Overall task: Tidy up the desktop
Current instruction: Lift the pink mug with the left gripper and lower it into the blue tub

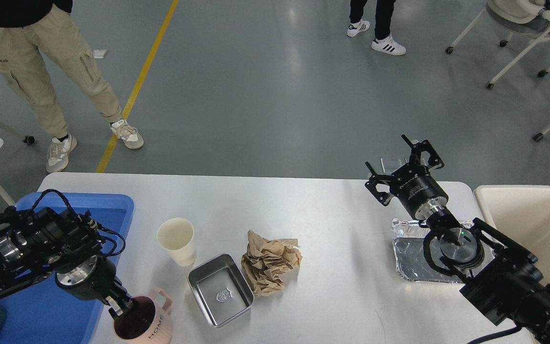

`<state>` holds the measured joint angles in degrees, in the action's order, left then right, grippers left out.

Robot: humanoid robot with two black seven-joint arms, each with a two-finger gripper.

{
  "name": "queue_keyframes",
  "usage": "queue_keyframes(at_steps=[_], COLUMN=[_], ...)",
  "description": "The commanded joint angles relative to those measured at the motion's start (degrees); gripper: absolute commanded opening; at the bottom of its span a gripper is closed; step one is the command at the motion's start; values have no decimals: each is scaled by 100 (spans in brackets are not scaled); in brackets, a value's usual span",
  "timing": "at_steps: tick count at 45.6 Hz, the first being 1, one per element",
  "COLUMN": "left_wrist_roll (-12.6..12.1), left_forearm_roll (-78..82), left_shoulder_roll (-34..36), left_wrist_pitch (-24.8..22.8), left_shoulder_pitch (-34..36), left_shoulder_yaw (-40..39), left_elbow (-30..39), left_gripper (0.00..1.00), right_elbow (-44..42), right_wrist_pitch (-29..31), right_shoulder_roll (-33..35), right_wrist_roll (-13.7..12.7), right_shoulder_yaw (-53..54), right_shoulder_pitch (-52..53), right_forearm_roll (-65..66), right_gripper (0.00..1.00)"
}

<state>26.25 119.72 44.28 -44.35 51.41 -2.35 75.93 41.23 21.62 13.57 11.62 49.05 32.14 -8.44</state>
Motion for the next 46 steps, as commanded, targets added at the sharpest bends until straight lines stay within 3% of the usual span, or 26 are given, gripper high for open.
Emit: queue_keyframes(at_steps=[1,14,21,30,46], left_wrist_roll=[135,381,662,899,970], left_forearm_roll=[69,78,60,-27,-467], left_shoulder_roll=[28,72,415,1012,2497], left_wrist_pitch=[5,49,14,-4,14], left_shoulder_pitch=[18,79,378,843,1538], left_shoulder_yaw=[6,-11,-29,-99,-310], left_elbow=[0,27,115,334,835], left_gripper=[0,0,0,0,1], right_elbow=[0,0,-9,-27,-9], right_wrist_pitch=[0,-9,-9,-9,-18], right_shoulder_roll=[6,6,-3,-12,15], right_wrist_roll=[-2,-2,-2,-2,-2], right_shoulder_yaw=[0,0,-9,-18,-9], right_shoulder_pitch=[-14,-14,-6,-6,12], right_forearm_roll=[0,0,0,0,0], right_gripper=[100,100,100,100,100])
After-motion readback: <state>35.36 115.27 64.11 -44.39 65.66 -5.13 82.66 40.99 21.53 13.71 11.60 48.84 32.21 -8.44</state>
